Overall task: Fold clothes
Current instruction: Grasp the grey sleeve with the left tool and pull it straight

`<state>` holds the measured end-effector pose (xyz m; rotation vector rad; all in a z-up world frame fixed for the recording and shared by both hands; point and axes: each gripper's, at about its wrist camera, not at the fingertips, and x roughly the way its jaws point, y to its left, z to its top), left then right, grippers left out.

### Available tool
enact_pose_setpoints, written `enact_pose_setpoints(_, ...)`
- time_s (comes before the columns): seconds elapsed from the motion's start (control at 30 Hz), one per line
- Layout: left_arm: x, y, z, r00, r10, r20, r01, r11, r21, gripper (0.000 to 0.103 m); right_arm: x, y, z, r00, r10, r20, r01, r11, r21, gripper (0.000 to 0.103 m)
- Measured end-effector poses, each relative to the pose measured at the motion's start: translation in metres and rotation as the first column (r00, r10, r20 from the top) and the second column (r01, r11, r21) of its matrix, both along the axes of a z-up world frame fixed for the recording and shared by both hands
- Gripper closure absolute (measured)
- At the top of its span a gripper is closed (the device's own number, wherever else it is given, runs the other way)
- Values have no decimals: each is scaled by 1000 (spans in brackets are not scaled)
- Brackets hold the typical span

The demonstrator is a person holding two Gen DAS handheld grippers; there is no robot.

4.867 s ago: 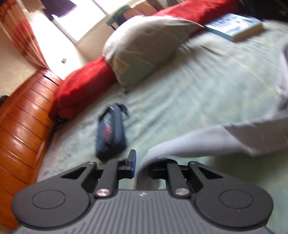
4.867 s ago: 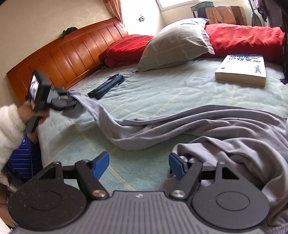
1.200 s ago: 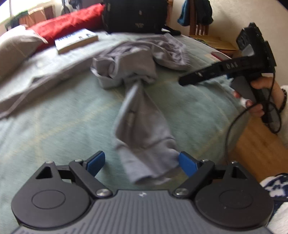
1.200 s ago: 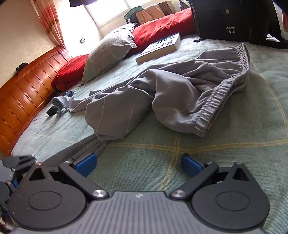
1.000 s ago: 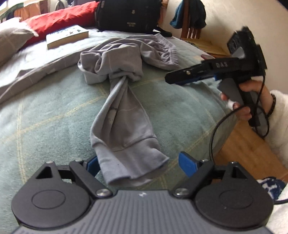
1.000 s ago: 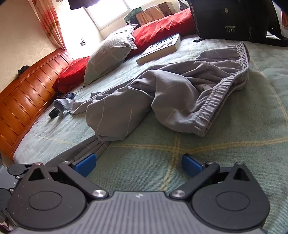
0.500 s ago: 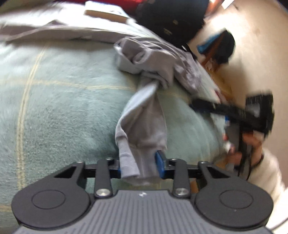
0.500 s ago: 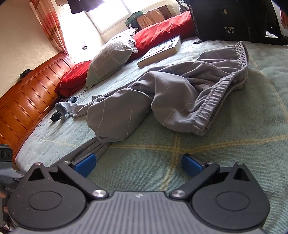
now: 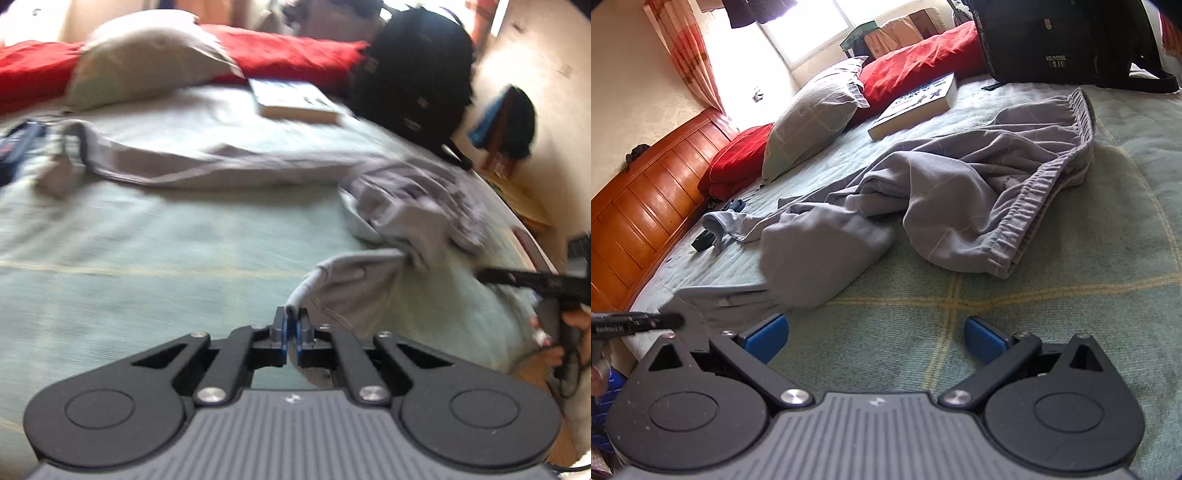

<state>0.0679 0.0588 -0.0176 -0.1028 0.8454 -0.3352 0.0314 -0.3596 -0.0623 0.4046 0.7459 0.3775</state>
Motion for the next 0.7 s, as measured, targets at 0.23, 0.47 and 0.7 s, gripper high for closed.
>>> enact_pose_setpoints(0.23, 2, 61, 7, 987, 158, 12, -158, 986, 49, 101, -4, 19, 14, 999, 35, 4, -35, 998, -54, 0)
enact_pose_setpoints(0.47, -10, 122, 6, 951, 307, 17, -308, 948, 76, 101, -6, 52, 38, 990, 128, 61, -120, 986, -117, 0)
enact_pose_setpoints(0.7, -22, 185, 15, 888, 457, 48, -459, 881, 114, 101, 2, 73, 42, 984, 168, 62, -159, 979, -129, 0)
